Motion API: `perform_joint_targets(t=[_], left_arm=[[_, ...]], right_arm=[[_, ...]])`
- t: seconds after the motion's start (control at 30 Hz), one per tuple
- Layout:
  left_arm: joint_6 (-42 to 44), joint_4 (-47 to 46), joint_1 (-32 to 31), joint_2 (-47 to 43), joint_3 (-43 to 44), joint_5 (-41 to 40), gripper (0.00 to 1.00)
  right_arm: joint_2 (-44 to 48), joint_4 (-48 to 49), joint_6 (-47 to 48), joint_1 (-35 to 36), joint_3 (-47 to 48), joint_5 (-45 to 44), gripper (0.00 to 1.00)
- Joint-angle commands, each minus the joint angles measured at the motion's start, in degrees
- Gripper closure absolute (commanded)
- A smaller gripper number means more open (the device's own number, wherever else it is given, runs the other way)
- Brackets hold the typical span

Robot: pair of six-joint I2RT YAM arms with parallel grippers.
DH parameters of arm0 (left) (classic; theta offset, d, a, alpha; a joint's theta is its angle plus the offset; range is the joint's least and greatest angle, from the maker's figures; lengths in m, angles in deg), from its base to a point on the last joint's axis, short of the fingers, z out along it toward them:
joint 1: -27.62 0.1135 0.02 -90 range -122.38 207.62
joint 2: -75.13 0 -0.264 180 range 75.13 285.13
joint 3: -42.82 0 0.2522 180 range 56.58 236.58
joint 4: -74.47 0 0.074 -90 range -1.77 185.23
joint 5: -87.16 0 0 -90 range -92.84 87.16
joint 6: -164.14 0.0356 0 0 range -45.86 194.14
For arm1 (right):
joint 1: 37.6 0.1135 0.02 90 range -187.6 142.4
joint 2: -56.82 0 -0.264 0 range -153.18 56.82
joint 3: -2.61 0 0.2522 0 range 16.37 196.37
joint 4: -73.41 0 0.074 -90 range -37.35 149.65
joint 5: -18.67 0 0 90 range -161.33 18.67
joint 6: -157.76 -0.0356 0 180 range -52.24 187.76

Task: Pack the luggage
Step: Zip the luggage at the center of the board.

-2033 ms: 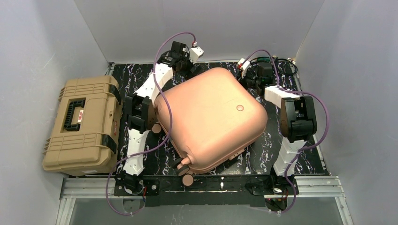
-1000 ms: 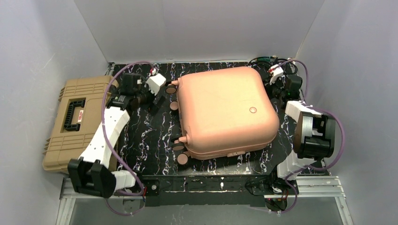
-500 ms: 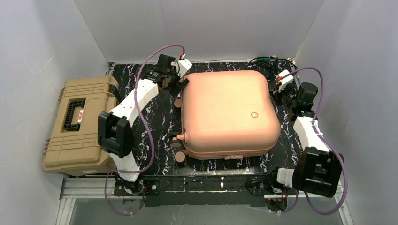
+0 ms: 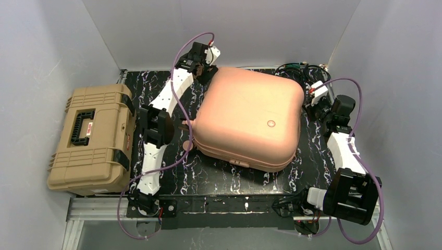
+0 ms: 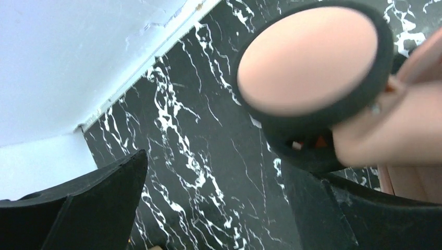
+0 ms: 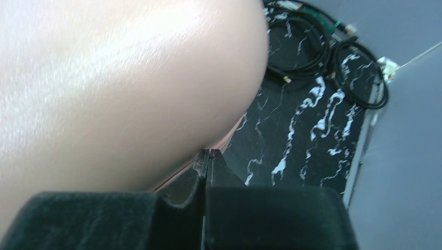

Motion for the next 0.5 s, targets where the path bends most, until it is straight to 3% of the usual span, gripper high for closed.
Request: perform_joint_targets(t=[0.0, 0.13, 0.23, 0.47], left_arm=[[-2.6, 2.1, -0.6, -7.0, -1.9, 0.6, 0.02], [-5.4, -1.1, 0.6, -20.9, -18.7, 6.1, 0.02], [-5.1, -1.3, 1.2, -30.7, -27.3, 9.5, 0.02], [-3.3, 1.9, 3.0, -47.9, -38.6, 17.7, 0.02]], right_arm=[[2.5, -3.9, 1.4, 0.9, -1.7, 4.4, 0.99], [3.0, -5.1, 1.9, 0.9, -2.1, 7.3, 0.99], [2.7, -10.4, 4.2, 1.0, -1.2, 14.8, 0.99], [5.6, -15.0, 7.3, 4.1, -2.8, 21.3, 0.99]])
